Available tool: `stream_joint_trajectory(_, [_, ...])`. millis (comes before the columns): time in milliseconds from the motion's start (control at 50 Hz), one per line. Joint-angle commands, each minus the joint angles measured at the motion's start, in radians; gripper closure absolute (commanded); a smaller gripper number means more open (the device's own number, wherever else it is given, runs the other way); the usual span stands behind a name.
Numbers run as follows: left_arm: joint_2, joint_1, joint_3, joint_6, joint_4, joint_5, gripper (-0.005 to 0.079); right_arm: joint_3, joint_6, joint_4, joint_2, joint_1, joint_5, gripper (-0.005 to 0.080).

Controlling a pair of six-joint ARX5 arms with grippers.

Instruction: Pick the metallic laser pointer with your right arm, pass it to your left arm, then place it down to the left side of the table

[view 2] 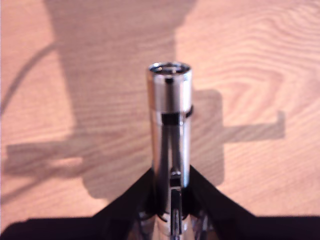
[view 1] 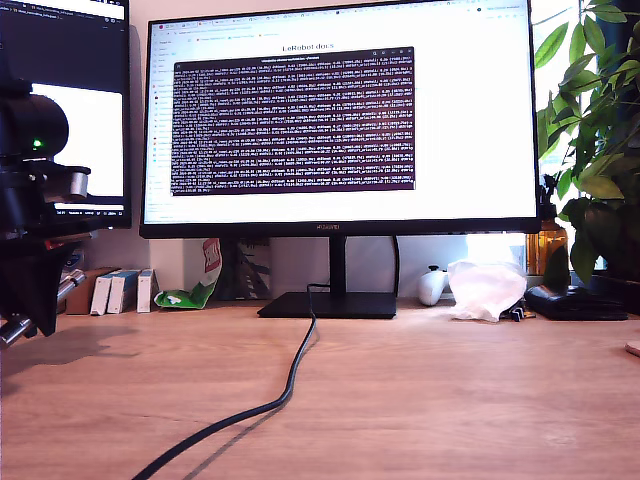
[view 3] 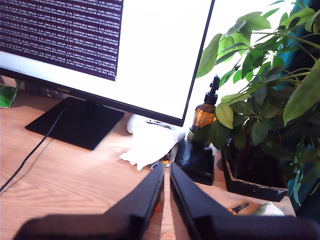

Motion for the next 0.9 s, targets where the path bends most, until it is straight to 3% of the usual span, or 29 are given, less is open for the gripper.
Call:
stream_joint_trajectory(0, [0.020, -0.009, 0.008, 0.004, 0.011, -0.003, 0.0629, -0.023, 0.001, 0.011, 0.002, -0.006, 0.002, 0.0765])
stream_joint_trajectory(400, [0.020, -0.011, 0.008, 0.004, -0.001, -0.002, 0.0601, -0.023, 0.001, 0.029, 0.002, -0.006, 0.002, 0.0765])
stream_joint_trajectory(520, [0.020, -0.011, 0.008, 0.004, -0.001, -0.001, 0.0508, -0.023, 0.001, 0.039, 0.002, -0.006, 0.002, 0.0765])
stream_joint_trajectory(680, [0.020, -0.011, 0.008, 0.005, 0.001, -0.002, 0.0501, -0.023, 0.001, 0.041, 0.002, -0.006, 0.002, 0.0765])
stream_joint_trajectory(800, [0.020, -0.005, 0.016, 0.005, 0.006, -0.002, 0.0514, -0.023, 0.001, 0.050, 0.002, -0.006, 0.002, 0.0765])
stream_joint_trajectory(880, [0.019, 0.006, 0.028, 0.004, -0.004, -0.002, 0.0645, -0.023, 0.001, 0.055, 0.002, -0.006, 0.002, 0.0765])
